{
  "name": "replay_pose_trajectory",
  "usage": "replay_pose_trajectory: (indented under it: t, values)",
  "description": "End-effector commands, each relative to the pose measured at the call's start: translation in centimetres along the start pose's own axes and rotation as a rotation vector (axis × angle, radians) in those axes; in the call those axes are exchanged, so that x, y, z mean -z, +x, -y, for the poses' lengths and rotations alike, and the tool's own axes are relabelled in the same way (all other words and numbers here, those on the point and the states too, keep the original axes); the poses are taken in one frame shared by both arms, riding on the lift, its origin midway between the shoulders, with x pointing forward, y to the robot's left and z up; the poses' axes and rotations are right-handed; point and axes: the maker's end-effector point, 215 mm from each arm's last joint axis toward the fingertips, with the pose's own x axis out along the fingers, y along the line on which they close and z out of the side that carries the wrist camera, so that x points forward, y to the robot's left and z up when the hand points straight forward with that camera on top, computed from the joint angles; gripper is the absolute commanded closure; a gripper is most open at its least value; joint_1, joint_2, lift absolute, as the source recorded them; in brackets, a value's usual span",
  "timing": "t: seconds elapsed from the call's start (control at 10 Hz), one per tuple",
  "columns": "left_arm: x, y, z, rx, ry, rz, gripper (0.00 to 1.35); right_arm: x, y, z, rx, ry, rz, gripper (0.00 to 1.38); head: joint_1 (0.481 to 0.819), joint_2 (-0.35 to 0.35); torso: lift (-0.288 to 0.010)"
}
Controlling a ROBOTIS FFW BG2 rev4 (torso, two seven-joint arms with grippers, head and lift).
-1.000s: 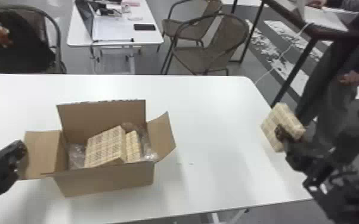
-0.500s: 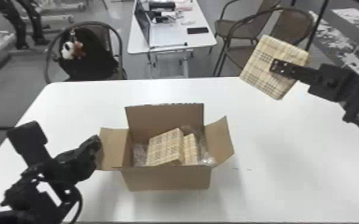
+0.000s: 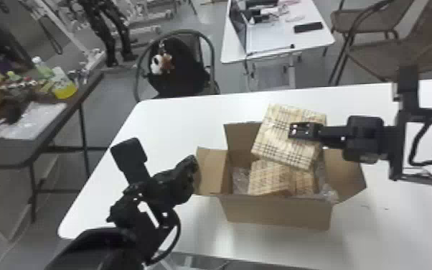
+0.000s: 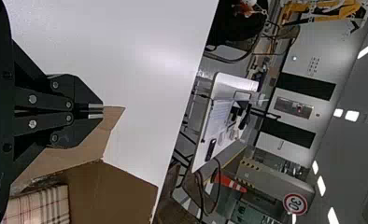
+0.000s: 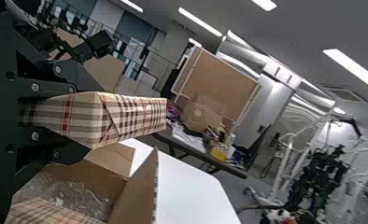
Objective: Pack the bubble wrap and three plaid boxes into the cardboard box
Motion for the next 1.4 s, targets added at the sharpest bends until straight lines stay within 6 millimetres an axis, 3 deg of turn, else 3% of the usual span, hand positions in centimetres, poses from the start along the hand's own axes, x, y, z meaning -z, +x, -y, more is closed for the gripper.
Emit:
replay_pose_trajectory:
  t: [0.0, 0.1, 0.2, 0.3, 0.4, 0.5, 0.6, 0.8, 1.1, 1.2, 1.3]
  values:
    - [-0.1, 0.1, 0.2, 0.000, 0.003, 0.002, 1.21, 2.3, 2.1, 1.8, -0.028, 0.099, -0.065, 1.22, 0.695, 0.350, -0.148]
    - [-0.1, 0.2, 0.3, 0.000, 0.006, 0.001, 1.21, 3.2, 2.2, 3.3, -0.021, 0.159, -0.082, 1.19, 0.695, 0.350, -0.148]
    - [0.0, 0.1, 0.2, -0.001, 0.007, -0.001, 1.21, 3.6, 2.1, 4.3, -0.008, 0.180, -0.074, 0.86, 0.695, 0.350, -0.148]
    - [0.0, 0.1, 0.1, -0.002, 0.007, 0.000, 1.21, 4.0, 1.9, 4.5, -0.010, 0.205, -0.082, 0.39, 0.695, 0.350, -0.148]
    - [0.0, 0.1, 0.1, -0.002, 0.007, 0.000, 1.21, 4.4, 1.3, 5.1, -0.003, 0.236, -0.089, 0.04, 0.695, 0.350, -0.148]
    - [0.1, 0.1, 0.1, -0.002, 0.006, -0.002, 1.21, 4.2, 0.6, 5.8, 0.005, 0.250, -0.070, 0.06, 0.695, 0.350, -0.148]
    - [0.1, 0.1, 0.0, -0.004, 0.005, -0.002, 1.21, 3.5, -0.4, 6.1, 0.015, 0.237, -0.043, 0.17, 0.695, 0.350, -0.148]
    - [0.1, 0.0, -0.1, -0.004, 0.002, -0.002, 1.21, -1.2, -3.9, 5.1, 0.137, -0.012, 0.004, 0.26, 0.695, 0.350, -0.148]
    - [0.1, 0.0, -0.1, -0.007, 0.004, -0.001, 1.21, -9.9, -13.3, 4.9, 0.459, -0.524, 0.149, 0.27, 0.695, 0.284, -0.148]
    - [0.0, 0.0, -0.2, -0.009, 0.004, 0.001, 1.21, -11.3, -16.2, 5.6, 0.562, -0.660, 0.220, 0.27, 0.695, 0.236, -0.148]
    - [-0.3, 0.0, -0.4, -0.014, 0.004, 0.006, 1.21, -10.9, -18.7, 7.4, 0.671, -0.759, 0.254, 0.27, 0.692, 0.191, -0.148]
